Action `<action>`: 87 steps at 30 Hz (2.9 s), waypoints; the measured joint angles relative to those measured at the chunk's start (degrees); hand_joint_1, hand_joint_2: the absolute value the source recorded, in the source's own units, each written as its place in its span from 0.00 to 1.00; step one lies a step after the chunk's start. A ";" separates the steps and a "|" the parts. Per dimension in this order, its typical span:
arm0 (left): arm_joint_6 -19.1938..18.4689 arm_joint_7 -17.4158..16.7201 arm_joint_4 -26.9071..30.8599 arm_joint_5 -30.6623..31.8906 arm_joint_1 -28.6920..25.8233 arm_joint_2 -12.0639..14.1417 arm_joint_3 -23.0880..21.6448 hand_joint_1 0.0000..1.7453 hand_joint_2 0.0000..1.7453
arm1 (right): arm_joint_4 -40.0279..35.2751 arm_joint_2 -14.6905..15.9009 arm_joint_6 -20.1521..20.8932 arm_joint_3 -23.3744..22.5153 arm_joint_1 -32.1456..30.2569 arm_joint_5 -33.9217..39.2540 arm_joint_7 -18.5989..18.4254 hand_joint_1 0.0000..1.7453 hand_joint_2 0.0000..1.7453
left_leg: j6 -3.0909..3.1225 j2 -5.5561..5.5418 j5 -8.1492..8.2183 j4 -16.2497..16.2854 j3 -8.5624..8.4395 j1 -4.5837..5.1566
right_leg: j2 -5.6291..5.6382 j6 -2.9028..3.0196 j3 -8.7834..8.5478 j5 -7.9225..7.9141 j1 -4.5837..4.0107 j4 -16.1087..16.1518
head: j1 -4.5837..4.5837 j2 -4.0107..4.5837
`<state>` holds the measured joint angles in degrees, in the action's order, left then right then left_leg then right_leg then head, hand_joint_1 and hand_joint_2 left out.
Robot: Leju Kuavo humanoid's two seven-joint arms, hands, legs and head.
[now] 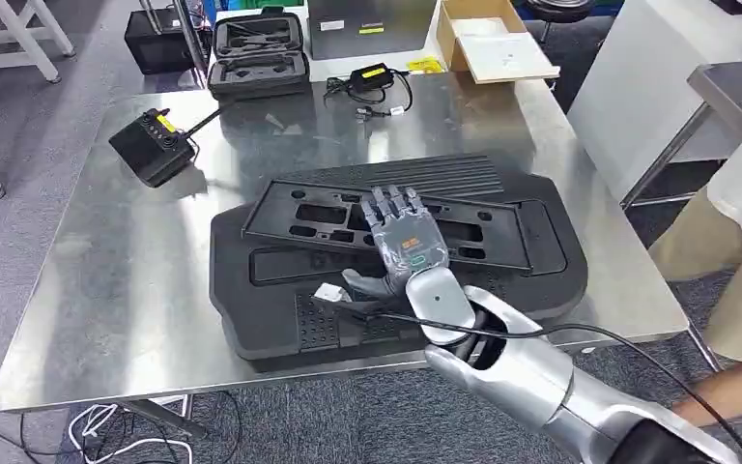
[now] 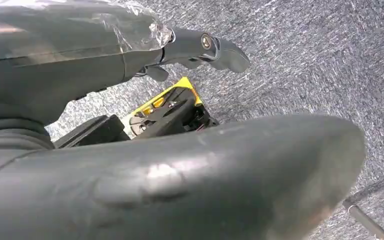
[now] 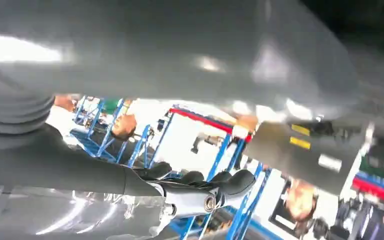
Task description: Take the parts from the cabinet and place them on the table.
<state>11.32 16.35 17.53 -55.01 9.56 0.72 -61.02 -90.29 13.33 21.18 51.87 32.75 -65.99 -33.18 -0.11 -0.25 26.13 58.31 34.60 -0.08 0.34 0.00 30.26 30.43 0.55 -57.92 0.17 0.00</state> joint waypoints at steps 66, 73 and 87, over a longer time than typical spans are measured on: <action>5.77 1.51 0.00 0.37 -0.89 -0.72 0.00 0.00 0.00 | -21.22 -13.49 -61.02 -35.91 -28.32 24.15 44.63 0.00 1.00 | 1.61 0.42 -0.31 -1.76 -1.28 -0.50 | -0.08 -1.33 4.06 6.10 0.57 -9.85 | 0.77 0.00; 5.70 1.66 -0.04 0.42 -0.96 -0.90 0.00 0.00 0.00 | -20.67 -13.49 -61.02 -36.28 -28.74 23.74 41.09 0.00 1.00 | -0.14 0.26 0.80 -0.14 -1.07 -1.19 | -0.05 -2.46 1.63 -0.09 1.37 -1.72 | 2.58 0.00; 5.60 1.75 -0.04 0.46 -1.03 -0.96 0.00 0.00 0.00 | -19.69 -13.36 -61.07 -36.28 -28.79 22.67 37.01 0.00 1.00 | 0.01 0.04 3.20 5.72 -0.57 0.10 | -0.04 1.20 2.62 -1.72 -0.29 -1.48 | -0.48 0.00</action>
<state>16.92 18.10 17.49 -54.55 8.53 -0.24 -61.02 -109.98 -0.02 -39.89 15.58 3.96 -43.32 3.83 -0.10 -0.21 29.33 64.03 34.02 0.02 0.30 1.20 32.88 28.71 0.26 -59.39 -0.31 0.00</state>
